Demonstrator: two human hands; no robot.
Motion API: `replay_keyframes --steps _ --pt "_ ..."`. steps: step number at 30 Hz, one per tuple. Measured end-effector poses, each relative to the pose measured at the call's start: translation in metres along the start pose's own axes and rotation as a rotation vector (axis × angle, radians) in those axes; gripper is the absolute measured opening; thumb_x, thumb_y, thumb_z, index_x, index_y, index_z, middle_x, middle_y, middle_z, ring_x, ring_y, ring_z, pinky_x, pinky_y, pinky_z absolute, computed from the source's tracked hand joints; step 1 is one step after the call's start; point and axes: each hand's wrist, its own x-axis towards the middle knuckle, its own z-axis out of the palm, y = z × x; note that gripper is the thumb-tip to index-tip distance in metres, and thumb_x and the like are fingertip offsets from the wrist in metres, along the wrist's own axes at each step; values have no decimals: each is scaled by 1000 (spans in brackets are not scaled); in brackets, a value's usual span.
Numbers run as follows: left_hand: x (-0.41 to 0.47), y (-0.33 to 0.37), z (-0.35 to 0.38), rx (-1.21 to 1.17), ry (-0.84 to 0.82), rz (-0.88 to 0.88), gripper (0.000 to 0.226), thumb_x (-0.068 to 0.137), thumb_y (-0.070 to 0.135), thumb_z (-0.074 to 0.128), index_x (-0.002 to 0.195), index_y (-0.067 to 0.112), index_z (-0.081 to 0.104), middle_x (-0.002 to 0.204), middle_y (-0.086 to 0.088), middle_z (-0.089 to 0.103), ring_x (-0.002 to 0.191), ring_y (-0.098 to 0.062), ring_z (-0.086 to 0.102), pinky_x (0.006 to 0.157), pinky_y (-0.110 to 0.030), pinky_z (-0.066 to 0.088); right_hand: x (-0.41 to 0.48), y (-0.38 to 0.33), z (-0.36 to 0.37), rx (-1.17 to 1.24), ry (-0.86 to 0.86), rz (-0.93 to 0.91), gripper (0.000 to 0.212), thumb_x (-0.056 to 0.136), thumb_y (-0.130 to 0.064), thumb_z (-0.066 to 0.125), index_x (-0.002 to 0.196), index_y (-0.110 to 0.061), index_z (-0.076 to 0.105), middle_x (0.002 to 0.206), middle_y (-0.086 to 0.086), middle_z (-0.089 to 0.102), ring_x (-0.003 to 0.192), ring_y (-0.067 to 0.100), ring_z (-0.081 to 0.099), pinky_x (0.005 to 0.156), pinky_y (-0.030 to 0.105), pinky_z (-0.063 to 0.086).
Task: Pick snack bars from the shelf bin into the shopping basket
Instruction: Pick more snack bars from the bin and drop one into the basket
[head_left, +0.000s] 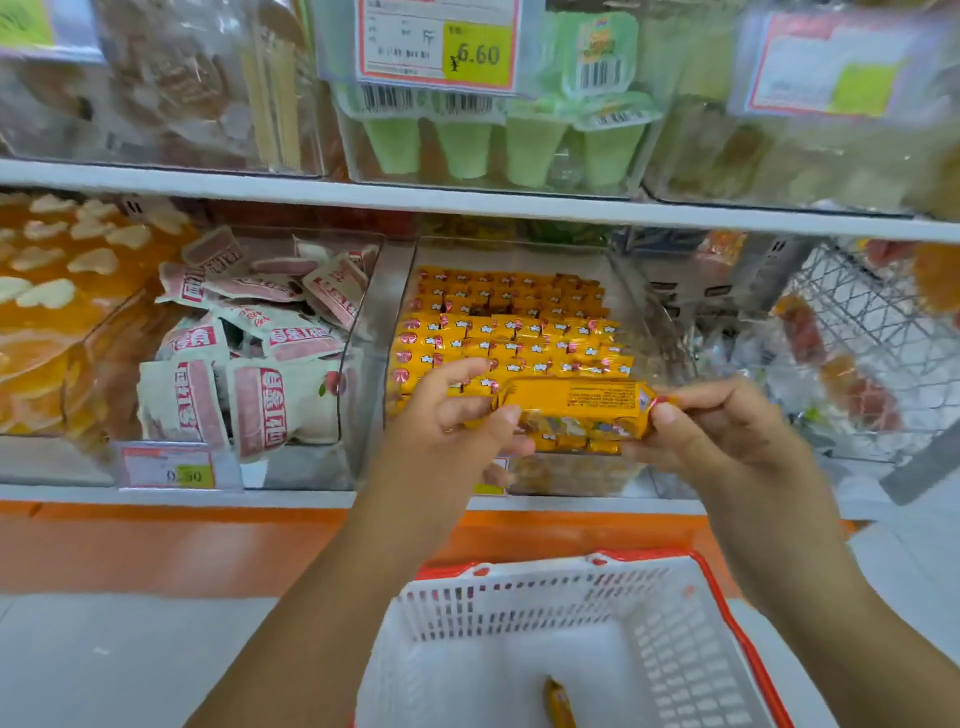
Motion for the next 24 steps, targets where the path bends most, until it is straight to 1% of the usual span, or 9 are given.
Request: replay_keyframes --steps 2,5,7,9,12,14,18,21,24 --pt "-7 -1 3 -81 -50 -78 37 94 9 63 124 30 58 114 2 64 84 -18 75 64 -25 59 -14 -1 -9 60 -19 57 9 84 -18 61 88 -10 62 87 14 73 82 32 74 69 29 59" --pt "-19 -5 6 -102 -114 -133 31 91 3 65 110 27 70 111 3 70 90 -18 75 70 -29 59 -28 2 -18 172 -49 117 21 71 -32 70 86 -17 66 88 18 73 84 38 73 70 34 59" --pt "-24 -8 6 -104 -91 -128 30 89 0 65 103 25 73 104 2 74 91 -18 74 70 -29 59 -32 4 -22 250 -93 166 42 61 -40 81 91 -14 66 91 22 73 87 41 72 70 33 59" --pt "-26 -9 6 -98 -98 -108 30 88 -1 65 104 23 72 106 0 74 94 -20 73 72 -29 59 -31 9 -24 247 -129 189 60 52 -47 90 94 -13 64 95 22 73 88 41 72 71 33 59" --pt "-26 -12 5 -114 -130 -91 30 84 2 69 106 22 73 105 -2 75 93 -22 73 73 -25 58 -25 16 -28 220 -135 208 54 47 -51 92 85 -23 67 97 19 74 89 40 72 78 37 60" --pt "-24 -12 2 -152 -143 -91 33 74 9 72 104 21 75 101 -3 76 90 -24 74 70 -22 58 -18 17 -31 230 -154 211 48 50 -47 91 84 -23 68 99 18 74 88 38 73 79 35 59" --pt "-15 -11 -2 -233 -161 -91 35 70 9 66 102 19 77 105 -10 75 95 -25 73 73 -24 59 -10 11 -32 296 -177 245 44 57 -24 74 94 -4 59 93 17 75 84 36 73 70 28 59" --pt "-10 -12 -3 -202 -169 -73 38 73 12 62 109 17 74 109 -9 75 98 -24 73 76 -27 60 -7 11 -29 340 -195 264 46 59 -21 69 97 2 57 95 21 74 86 39 73 69 28 60" --pt "-10 -13 -4 -180 -190 -63 39 77 15 60 115 18 70 111 -6 74 101 -24 72 80 -28 60 -3 14 -28 322 -179 275 43 61 -22 69 95 2 59 93 21 74 85 37 73 66 27 60"
